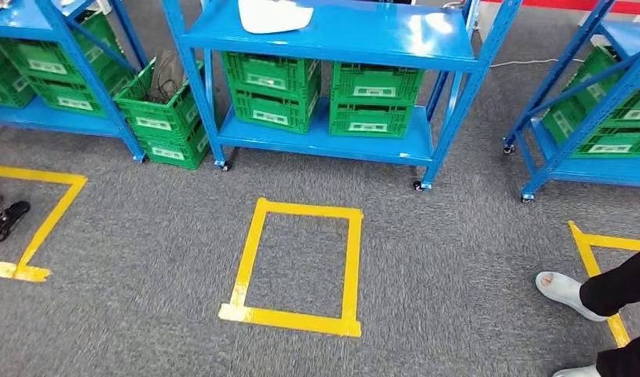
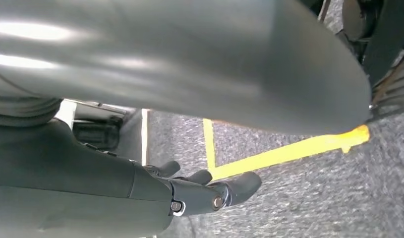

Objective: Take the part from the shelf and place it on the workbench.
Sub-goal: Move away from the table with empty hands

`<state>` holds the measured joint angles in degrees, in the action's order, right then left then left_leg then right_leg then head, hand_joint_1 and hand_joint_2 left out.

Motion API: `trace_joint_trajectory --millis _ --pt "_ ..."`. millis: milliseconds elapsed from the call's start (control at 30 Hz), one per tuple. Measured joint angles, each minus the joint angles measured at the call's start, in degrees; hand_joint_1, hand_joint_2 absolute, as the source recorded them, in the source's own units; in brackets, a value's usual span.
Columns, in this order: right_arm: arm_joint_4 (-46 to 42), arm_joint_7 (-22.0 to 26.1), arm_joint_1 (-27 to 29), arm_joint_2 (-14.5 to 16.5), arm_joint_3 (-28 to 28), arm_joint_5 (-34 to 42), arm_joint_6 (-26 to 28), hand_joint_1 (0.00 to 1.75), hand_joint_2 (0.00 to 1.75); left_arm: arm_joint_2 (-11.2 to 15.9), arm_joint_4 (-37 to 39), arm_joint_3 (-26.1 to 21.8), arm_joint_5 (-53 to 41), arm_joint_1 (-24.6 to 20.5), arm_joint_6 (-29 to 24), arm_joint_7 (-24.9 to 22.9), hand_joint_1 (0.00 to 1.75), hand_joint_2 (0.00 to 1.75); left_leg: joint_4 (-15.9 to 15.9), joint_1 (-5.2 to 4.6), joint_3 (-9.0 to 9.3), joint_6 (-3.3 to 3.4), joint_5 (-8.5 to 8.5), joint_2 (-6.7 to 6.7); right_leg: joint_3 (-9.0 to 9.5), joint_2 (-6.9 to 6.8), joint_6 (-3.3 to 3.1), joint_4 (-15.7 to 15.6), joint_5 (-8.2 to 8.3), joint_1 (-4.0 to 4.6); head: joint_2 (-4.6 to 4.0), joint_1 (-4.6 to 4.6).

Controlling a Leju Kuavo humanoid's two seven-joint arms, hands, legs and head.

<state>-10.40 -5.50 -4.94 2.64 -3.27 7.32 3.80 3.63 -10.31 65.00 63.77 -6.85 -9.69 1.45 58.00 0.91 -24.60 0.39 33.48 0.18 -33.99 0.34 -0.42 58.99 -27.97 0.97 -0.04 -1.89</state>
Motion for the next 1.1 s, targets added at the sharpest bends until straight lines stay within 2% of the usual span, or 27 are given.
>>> trace_joint_trajectory --millis 33,100,200,233,267,333,367,433,467,533,567,600,633,700,733,767,800,833,867,900,933,1033,1100 --pt "0.0 0.1 0.0 -0.1 0.1 0.0 0.0 0.00 0.00 -0.1 0.0 0.0 0.0 -0.1 0.0 0.1 0.00 0.00 0.7 0.04 0.36 -0.22 -0.10 0.01 0.91 0.04 -0.44 -0.7 0.23 -0.06 0.00 0.06" --pt "0.0 0.1 -0.1 -0.2 0.1 0.1 0.0 0.00 0.00 -0.2 -0.1 0.0 0.0 -0.2 0.1 0.2 0.00 0.00 4.7 0.09 -1.68 -0.54 1.18 -0.05 2.88 0.05 -1.09 -1.5 0.31 -0.36 0.00 0.49" --pt "0.0 0.2 -0.3 -0.2 0.2 0.1 0.1 0.00 0.00 -0.3 -0.2 0.0 0.0 -0.3 0.0 0.2 0.00 0.00 13.8 0.17 -8.50 -0.97 4.85 -0.12 3.81 0.24 -1.42 -1.6 -0.52 -0.45 0.00 1.24" --pt "0.0 0.2 -0.3 -0.2 0.2 0.1 0.1 0.00 0.00 -0.3 -0.2 0.0 0.1 -0.2 0.0 0.2 0.00 0.00 14.8 0.21 -10.17 -1.06 4.90 -0.11 4.21 0.38 -1.36 -1.6 -0.92 -0.48 0.00 1.38" --pt "0.0 0.2 -0.2 -0.1 0.2 0.1 0.1 0.00 0.00 -0.3 -0.2 0.0 0.1 0.0 -0.1 0.2 0.00 0.00 14.0 0.24 -11.01 -1.09 3.68 -0.11 4.73 0.54 -1.23 -1.6 -1.36 -0.53 0.00 1.50" --pt "0.0 0.2 0.0 -0.1 0.2 0.2 0.1 0.00 0.00 -0.2 -0.1 0.0 0.1 0.2 -0.2 0.2 0.00 0.00 7.8 0.30 -10.44 -1.12 -1.94 -0.11 5.63 0.75 -0.75 -1.5 -2.37 -0.70 0.00 1.88" --pt "0.0 0.2 0.1 -0.1 0.2 0.3 0.0 0.00 0.00 -0.3 -0.1 0.0 0.1 0.3 -0.1 0.3 0.00 0.00 5.0 0.24 -10.03 -1.18 -3.26 -0.09 6.08 0.83 -0.43 -1.4 -2.88 -0.72 0.00 2.08" --pt "0.0 0.2 0.0 -0.1 0.2 0.4 -0.2 0.00 0.00 -0.3 -0.1 0.0 0.1 0.2 0.1 0.4 0.00 0.00 2.0 0.04 -9.44 -0.90 -3.98 -0.04 5.97 0.81 0.40 -1.2 -3.85 -0.69 0.00 2.37" --pt "0.0 0.3 -0.1 -0.1 0.2 0.4 -0.3 0.00 0.00 -0.3 -0.2 0.0 0.1 0.2 0.3 0.5 0.00 0.00 2.0 -0.08 -9.31 -0.61 -3.42 -0.03 6.17 0.82 0.79 -1.1 -4.21 -0.66 0.00 2.37" --pt "0.0 0.4 -0.2 -0.2 0.2 0.5 -0.6 0.00 0.00 -0.4 -0.2 0.0 -0.1 0.1 0.7 0.6 0.00 0.00 1.5 0.08 -8.35 0.24 -4.79 0.02 6.39 0.74 1.53 -0.9 -4.83 -0.69 0.00 2.27" --pt "0.0 0.5 -0.3 -0.3 0.2 0.6 -0.7 0.00 0.00 -0.4 -0.2 0.0 -0.2 0.1 0.9 0.6 0.00 0.00 1.3 0.21 -8.02 0.59 -4.95 0.05 6.17 0.61 1.90 0.1 -5.41 -0.75 0.00 2.08" --pt "0.0 0.6 -0.3 -0.3 0.2 0.7 -0.8 0.00 0.00 -0.4 -0.1 0.0 -0.3 0.1 1.0 0.7 0.00 0.00 1.0 0.34 -7.67 0.87 -5.05 0.08 5.22 0.49 2.27 2.3 -6.42 -0.86 0.00 1.78" --pt "0.0 0.6 -0.3 -0.3 0.2 0.7 -0.8 0.00 0.00 -0.4 -0.1 0.0 -0.4 0.1 1.1 0.8 0.00 0.00 0.8 0.35 -7.41 1.06 -4.95 0.11 3.38 0.36 2.61 5.6 -7.82 -1.03 0.00 1.42" --pt "0.0 0.7 -0.3 -0.3 0.2 0.7 -0.9 0.00 0.00 -0.4 -0.1 0.0 -0.5 0.0 1.3 0.9 0.00 0.00 0.7 0.32 -7.03 1.25 -4.49 0.09 -1.63 0.27 3.10 13.2 -10.19 -1.33 0.00 0.81" --pt "0.0 0.7 -0.2 -0.3 0.3 0.7 -0.9 0.00 0.00 -0.5 -0.1 0.0 -0.6 0.1 1.4 1.0 0.00 0.00 0.7 0.31 -6.76 1.26 -4.19 0.05 -3.54 0.26 3.23 15.3 -10.07 -1.46 0.00 0.65" --pt "0.0 0.7 -0.2 -0.4 0.3 0.7 -0.9 0.00 0.00 -0.5 -0.1 0.0 -0.6 0.1 1.4 1.0 0.00 0.00 0.7 0.31 -6.38 1.22 -3.84 -0.02 -4.40 0.24 3.29 15.2 -8.66 -1.57 0.00 0.50" --pt "0.0 0.7 0.0 -0.4 0.3 0.7 -0.9 0.00 0.00 -0.5 -0.1 0.0 -0.6 0.1 1.4 1.0 0.00 0.00 0.7 0.32 -5.88 1.13 -3.48 -0.11 -4.12 0.21 3.26 12.8 -6.18 -1.67 0.00 0.32" --pt "0.0 0.7 0.0 -0.4 0.3 0.7 -0.9 0.00 0.00 -0.5 -0.1 0.0 -0.6 0.1 1.4 1.0 0.00 0.00 0.7 0.33 -5.39 0.98 -3.11 -0.19 -3.09 0.13 3.16 8.9 -3.29 -1.73 0.00 0.10" --pt "0.0 0.7 0.1 -0.5 0.3 0.7 -0.9 0.00 0.00 -0.5 -0.1 0.0 -0.7 0.1 1.4 0.9 0.00 0.00 0.6 0.27 -5.03 0.74 -2.69 -0.24 -1.89 0.02 2.96 5.2 -1.29 -1.66 0.00 -0.13" --pt "0.0 0.7 0.1 -0.5 0.3 0.7 -0.8 0.00 0.00 -0.5 -0.1 0.0 -0.7 0.1 1.5 0.8 0.00 0.00 0.6 0.23 -4.86 0.41 -2.29 -0.26 -0.68 -0.02 2.65 2.5 -0.15 -1.53 0.00 -0.31" --pt "0.0 0.7 0.0 -0.5 0.3 0.7 -0.7 0.00 0.00 -0.5 -0.1 0.0 -0.7 0.1 1.5 0.7 0.00 0.00 0.5 0.20 -4.77 0.07 -1.96 -0.24 0.06 -0.04 2.29 1.0 0.08 -1.35 0.00 -0.39" --pt "0.0 0.7 -0.1 -0.5 0.3 0.7 -0.3 0.00 0.00 -0.5 -0.1 0.0 -0.8 -0.1 1.7 0.2 0.00 0.00 0.0 0.43 -4.05 -0.96 -1.41 -0.16 1.39 0.12 1.01 0.1 -0.33 -1.00 0.00 -0.20" --pt "0.0 0.6 -0.1 -0.5 0.3 0.8 -0.1 0.00 0.00 -0.5 -0.1 0.0 -0.9 -0.2 1.7 0.1 0.00 0.00 2.2 0.49 -4.72 -1.37 -0.22 -0.14 2.50 0.13 0.17 -0.9 -0.27 -1.15 0.00 0.16"
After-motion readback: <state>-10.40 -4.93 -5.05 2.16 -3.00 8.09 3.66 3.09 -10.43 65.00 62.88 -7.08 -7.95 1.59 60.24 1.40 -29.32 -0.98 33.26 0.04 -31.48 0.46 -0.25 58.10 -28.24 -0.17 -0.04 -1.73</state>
